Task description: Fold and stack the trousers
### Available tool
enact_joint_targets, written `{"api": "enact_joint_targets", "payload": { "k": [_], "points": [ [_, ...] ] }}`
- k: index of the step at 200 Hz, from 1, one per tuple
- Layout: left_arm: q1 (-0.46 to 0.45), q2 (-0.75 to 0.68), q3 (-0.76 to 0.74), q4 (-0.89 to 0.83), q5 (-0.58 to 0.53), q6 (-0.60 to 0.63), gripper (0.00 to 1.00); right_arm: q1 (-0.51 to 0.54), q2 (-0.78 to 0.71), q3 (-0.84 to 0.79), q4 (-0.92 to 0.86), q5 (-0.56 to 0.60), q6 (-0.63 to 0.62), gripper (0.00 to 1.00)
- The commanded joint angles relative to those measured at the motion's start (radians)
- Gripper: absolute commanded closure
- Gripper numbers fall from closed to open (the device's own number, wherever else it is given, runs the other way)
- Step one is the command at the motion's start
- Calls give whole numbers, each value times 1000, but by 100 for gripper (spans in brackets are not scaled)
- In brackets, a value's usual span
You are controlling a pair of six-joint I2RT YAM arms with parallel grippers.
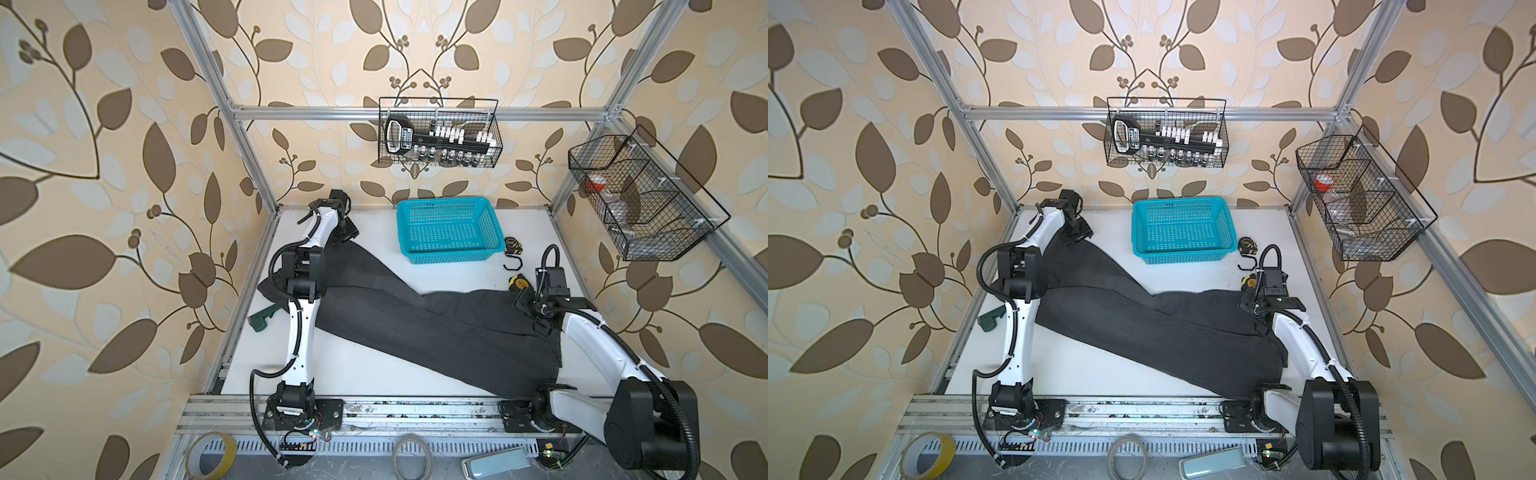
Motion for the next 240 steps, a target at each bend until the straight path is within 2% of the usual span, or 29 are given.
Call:
{"api": "enact_joint_targets", "payload": {
  "k": [1, 25, 62, 79, 117, 145, 195, 240],
  "points": [
    [-2, 25, 50, -85, -28, 24, 45, -19, 8, -13, -25, -16, -22, 34],
    [-2, 45, 52, -93, -16, 44, 59, -44, 21, -11, -26, -27, -28, 34],
    [-2, 59, 58, -118, -2, 55, 92, -76, 24, 5, -40, -34, -41, 34],
    [1, 31, 61, -112, -9, 48, 100, -90, 19, 6, -41, -42, -41, 34],
    [17, -89, 50, -69, 13, 10, 100, -122, 35, 5, -18, -87, -10, 34],
    [32, -200, -13, -9, 79, -19, 100, -142, 61, 36, 11, -124, 5, 34],
    [54, -388, -174, 44, 99, -24, 100, -142, 153, 128, 14, -131, 19, 34],
    [101, -434, -263, 63, 83, -24, 100, -137, 240, 169, 27, -106, 50, 35]
  ]
}}
